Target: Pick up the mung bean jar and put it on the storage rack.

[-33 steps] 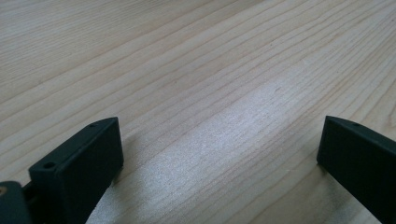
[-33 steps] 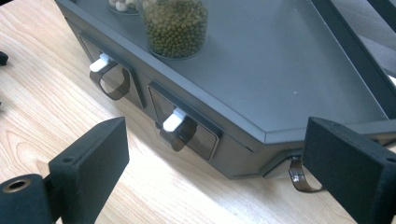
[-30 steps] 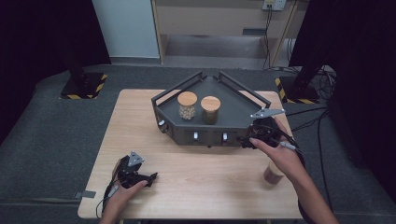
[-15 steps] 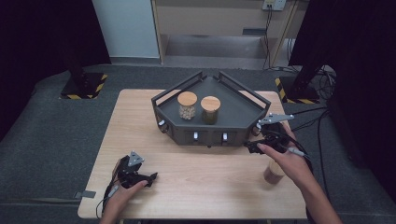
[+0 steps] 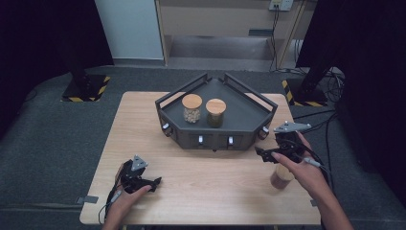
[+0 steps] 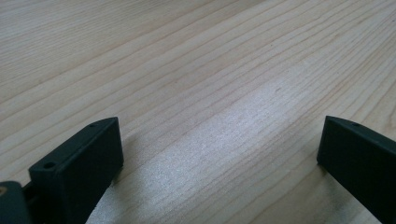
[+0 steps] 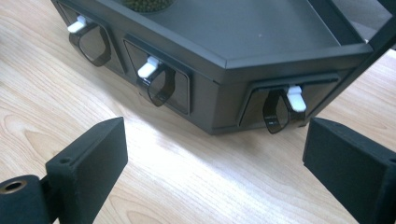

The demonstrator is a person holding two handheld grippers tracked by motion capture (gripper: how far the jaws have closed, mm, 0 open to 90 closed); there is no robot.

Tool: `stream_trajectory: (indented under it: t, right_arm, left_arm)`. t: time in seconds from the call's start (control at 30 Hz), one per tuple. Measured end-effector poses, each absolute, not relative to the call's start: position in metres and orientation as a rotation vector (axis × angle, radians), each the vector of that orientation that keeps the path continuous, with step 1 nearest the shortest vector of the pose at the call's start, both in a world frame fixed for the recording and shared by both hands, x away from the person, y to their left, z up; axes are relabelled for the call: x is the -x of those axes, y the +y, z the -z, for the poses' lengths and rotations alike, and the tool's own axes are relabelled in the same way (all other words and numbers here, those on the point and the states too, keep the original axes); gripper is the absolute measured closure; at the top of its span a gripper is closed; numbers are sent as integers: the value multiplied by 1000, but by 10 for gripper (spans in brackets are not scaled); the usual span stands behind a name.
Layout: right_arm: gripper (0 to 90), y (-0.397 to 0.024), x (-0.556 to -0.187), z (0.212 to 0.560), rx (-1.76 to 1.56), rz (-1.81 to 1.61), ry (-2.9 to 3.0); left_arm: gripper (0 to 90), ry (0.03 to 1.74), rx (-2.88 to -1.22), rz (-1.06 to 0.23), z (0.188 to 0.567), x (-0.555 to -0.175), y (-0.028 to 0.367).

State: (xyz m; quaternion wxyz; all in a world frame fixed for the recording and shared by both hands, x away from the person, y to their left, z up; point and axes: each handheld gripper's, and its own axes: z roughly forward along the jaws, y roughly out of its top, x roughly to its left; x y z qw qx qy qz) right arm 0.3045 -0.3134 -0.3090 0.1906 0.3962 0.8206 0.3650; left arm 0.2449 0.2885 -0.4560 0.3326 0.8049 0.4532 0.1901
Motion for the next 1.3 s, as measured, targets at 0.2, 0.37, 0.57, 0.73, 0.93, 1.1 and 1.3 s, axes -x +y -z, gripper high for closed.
stream_trajectory:
  t: [0.2, 0.37, 0.57, 0.73, 0.93, 1.1, 1.3]
  right_arm:
    - [67, -322, -300, 314, -1134, -1022, 2291]
    - [67, -328, -296, 317, -1148, -1019, 2282]
    - [64, -335, -290, 320, -1161, -1022, 2270]
    - [63, -338, -287, 321, -1166, -1018, 2266]
    - [61, -343, -283, 322, -1170, -1017, 2254]
    - [53, -347, -278, 325, -1179, -1010, 2242]
    - [47, -353, -274, 329, -1191, -1004, 2233]
  left_arm:
    - [0, 1184, -2102, -497, 456, -245, 288]
    - [0, 1185, -2102, -497, 456, -245, 288]
    - [0, 1186, -2101, -497, 456, -245, 288]
    - [0, 1187, -2100, -498, 456, -245, 288]
    - [0, 1187, -2100, -498, 456, -245, 288]
    - [0, 1187, -2100, -498, 456, -245, 288]
    - [0, 1188, -2099, -498, 456, -245, 288]
